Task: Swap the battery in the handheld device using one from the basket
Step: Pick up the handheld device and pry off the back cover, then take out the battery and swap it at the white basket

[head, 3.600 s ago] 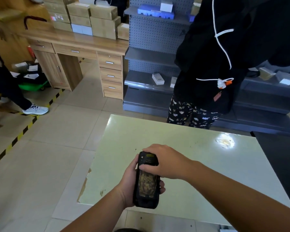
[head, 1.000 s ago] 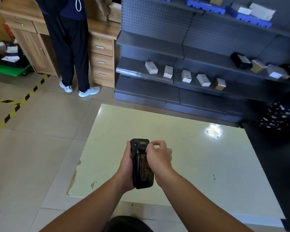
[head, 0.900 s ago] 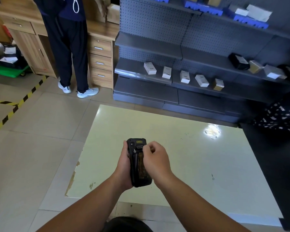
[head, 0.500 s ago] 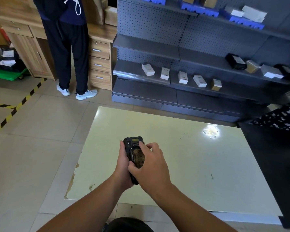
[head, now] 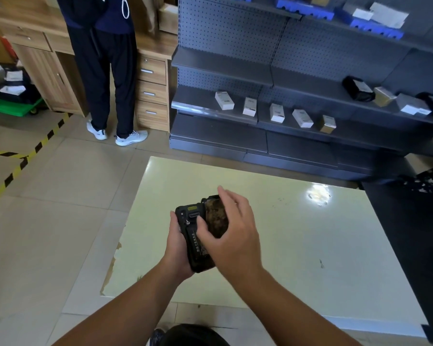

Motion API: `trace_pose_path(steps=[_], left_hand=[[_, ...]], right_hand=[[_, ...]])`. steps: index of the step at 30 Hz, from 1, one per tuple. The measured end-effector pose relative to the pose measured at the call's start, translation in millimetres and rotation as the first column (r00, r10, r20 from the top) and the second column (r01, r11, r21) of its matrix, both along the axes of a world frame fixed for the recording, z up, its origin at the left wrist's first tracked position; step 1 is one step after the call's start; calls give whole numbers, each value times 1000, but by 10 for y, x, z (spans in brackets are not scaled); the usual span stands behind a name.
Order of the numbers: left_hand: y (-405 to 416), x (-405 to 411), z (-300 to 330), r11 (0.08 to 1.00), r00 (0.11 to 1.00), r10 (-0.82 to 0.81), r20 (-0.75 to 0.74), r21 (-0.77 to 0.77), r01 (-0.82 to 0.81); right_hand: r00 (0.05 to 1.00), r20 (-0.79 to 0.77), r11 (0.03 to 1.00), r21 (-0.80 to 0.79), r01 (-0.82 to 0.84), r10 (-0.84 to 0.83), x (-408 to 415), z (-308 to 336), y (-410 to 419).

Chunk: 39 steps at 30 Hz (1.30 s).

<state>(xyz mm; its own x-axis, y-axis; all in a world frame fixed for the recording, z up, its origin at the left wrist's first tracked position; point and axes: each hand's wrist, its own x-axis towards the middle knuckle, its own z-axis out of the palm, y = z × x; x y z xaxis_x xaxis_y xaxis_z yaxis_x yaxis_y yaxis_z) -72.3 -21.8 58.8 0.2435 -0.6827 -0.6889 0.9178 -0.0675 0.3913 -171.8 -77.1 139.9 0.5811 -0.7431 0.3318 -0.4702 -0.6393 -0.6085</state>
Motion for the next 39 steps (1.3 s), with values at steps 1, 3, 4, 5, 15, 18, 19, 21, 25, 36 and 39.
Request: trace_pose_path(steps=[1,3,4,5,15,18,19,21,25,36,39], left_hand=[[9,30,-29,1000,1000,8,7,19,-8],[13,74,-38,998,999,38,16,49,-39],[6,94,-49,997,998,59,7,53,-59],[-2,115,-66,996,997,76,-4,44,-75],[5,260,-381,996,999,-41,36,80,38],[20,253,-492,994,999,-31,31,107,28],[32,244,-521,994,999,-26,25,111,23],[57,231,-568,992,1000,-23,14,123,21],[102,207,-639,989,1000,-26,5,143,25],[69,208,-542,990,999,-31,23,136,27],[62,213,-452,991,999,-30,45,130,24]], right_hand=[[1000,-18,1000,15,18,-17,9,-21,-82],[996,-78,998,35,48,-45,3,-89,-265],[992,-110,997,43,64,-59,-2,-132,-354],[987,-141,995,47,82,-75,-7,-182,-435],[764,-644,973,141,181,-49,-113,-1206,-1011],[680,-733,981,129,147,-6,-94,-1524,-1046],[652,-758,983,120,140,0,-96,-1609,-1044],[612,-791,985,110,134,5,-107,-1752,-1034],[575,-818,992,84,97,13,-169,-1938,-997],[521,-844,990,136,-19,126,-371,-2070,-1090],[580,-801,986,165,-25,149,-391,-1874,-1127]])
